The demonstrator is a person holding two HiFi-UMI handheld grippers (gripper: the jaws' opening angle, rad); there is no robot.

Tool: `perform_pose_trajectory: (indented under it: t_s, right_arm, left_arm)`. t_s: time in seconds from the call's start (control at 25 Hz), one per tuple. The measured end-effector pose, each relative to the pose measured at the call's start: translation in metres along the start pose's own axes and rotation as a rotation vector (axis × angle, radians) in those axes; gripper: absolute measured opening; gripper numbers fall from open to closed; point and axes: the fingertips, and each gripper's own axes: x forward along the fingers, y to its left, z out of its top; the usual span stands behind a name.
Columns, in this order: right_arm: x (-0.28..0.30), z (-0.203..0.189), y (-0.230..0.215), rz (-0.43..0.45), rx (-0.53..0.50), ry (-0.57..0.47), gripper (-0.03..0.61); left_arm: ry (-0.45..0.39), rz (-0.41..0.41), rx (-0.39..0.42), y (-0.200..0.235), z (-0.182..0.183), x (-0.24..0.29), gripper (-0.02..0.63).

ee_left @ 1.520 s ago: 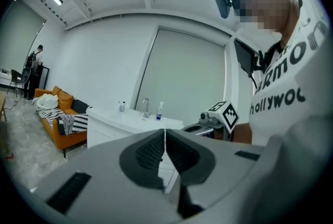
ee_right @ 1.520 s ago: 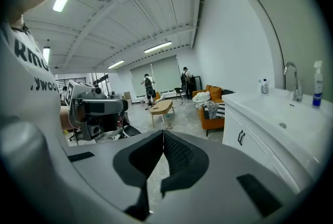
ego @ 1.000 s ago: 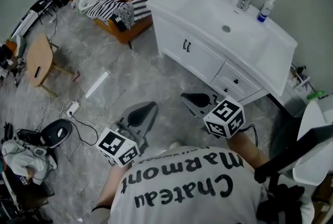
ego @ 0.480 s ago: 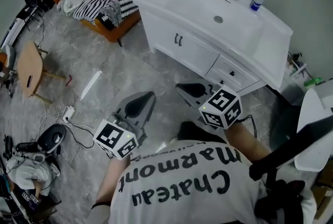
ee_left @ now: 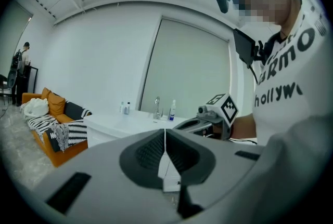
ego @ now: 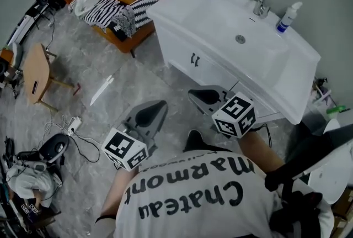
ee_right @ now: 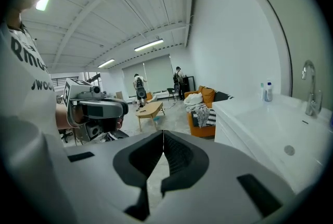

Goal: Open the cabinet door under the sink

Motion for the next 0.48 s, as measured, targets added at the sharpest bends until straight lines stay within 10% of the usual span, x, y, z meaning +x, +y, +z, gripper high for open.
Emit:
perform_pose_trajectory:
  t_s: [0.48]
  right_arm:
    - [0.022,0.015,-0.094,0.025,0.007,-0.002,0.012]
  left_arm:
    - [0.007,-0.004,0.003,0.037,0.016,0.086,0.011]
